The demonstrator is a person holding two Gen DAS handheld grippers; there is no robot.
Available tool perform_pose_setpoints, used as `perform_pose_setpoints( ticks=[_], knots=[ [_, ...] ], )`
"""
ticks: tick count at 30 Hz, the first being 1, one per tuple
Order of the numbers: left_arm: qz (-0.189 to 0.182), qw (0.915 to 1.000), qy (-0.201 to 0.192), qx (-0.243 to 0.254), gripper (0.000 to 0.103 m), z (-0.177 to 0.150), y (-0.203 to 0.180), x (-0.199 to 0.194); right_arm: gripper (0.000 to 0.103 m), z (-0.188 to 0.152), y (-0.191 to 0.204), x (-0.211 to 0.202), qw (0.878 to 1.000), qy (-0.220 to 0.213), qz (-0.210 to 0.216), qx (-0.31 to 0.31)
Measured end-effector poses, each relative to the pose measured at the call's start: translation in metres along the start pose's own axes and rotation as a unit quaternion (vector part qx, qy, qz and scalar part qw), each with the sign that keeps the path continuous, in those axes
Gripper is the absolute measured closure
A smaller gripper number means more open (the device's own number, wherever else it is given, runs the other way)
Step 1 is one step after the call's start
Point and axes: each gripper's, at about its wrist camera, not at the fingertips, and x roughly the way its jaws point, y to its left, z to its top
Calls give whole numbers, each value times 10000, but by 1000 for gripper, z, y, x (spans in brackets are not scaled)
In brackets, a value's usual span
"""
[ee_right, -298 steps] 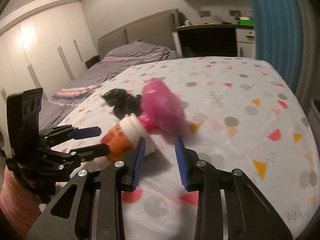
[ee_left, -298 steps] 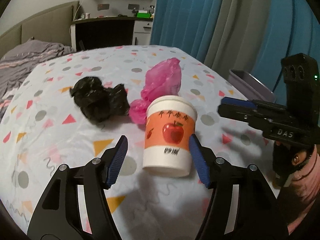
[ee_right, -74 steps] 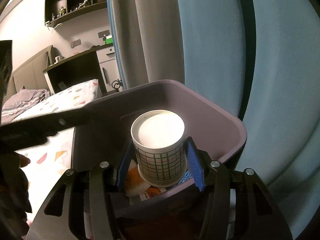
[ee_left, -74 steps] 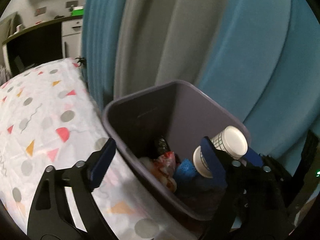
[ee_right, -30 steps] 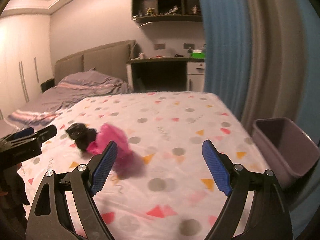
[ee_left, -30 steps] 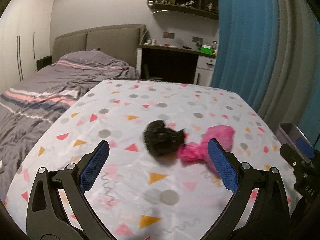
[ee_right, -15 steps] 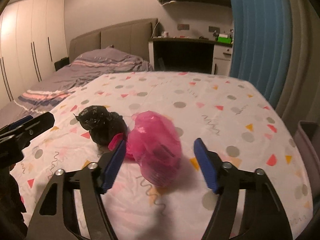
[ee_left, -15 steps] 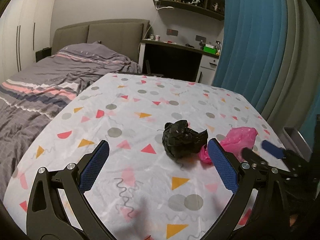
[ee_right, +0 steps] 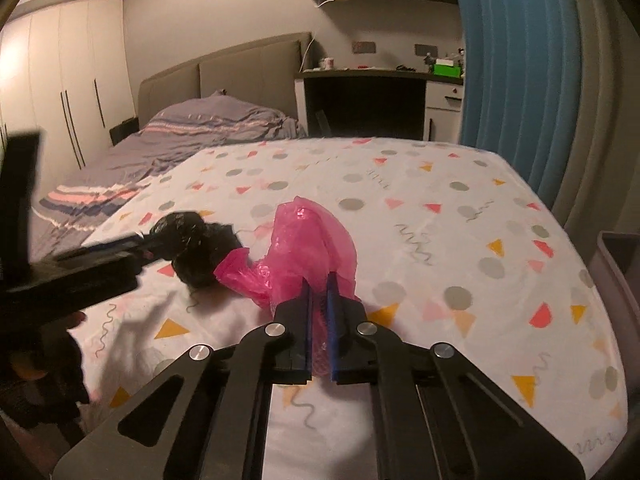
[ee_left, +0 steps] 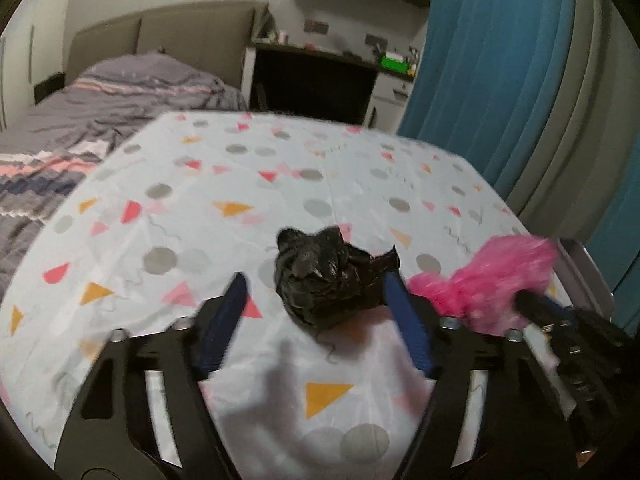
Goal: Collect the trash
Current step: 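Grasp the black plastic bag with the left tool while the right tool grasps the pink bag, then carry the black bag and the pink bag over the grey bin, then open both tools to drop the two bags into the grey bin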
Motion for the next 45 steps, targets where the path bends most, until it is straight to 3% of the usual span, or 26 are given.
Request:
perform_pose_setpoints(
  ticks=[8, 13, 18, 27, 33, 40, 42, 45],
  knots=[
    [-189, 9996, 155, -131, 101, -2, -5, 13, 96, 2, -35, -38, 9991, -292, -150, 272],
    [-349, 9993, -116, 112, 102, 5, -37, -3, 96, 6, -70, -69, 9962, -595, -355, 528],
    [-852, 9933, -431, 649, 102, 18, -114, -22, 96, 7, -122, -107, 9877, -1000, -915, 782],
    [-2062, 9650, -456, 1552, 102, 21, -300, -7, 96, -13, -237, -155, 9539, -1292, -2311, 1414],
    [-2493, 9492, -191, 1912, 102, 11, -395, 28, 96, -27, -290, -159, 9422, -1196, -2655, 1655],
    [-2745, 9403, 282, 1994, 101, -7, -441, 72, 96, -39, -328, -145, 9408, -985, -2654, 1866],
    [-2839, 9373, 398, 1985, 95, -11, -445, 81, 96, -42, -337, -140, 9421, -888, -2590, 1937],
    [-2818, 9372, 398, 2018, 72, -15, -443, 85, 92, -46, -341, -135, 9435, -774, -2588, 1920]
  ],
)
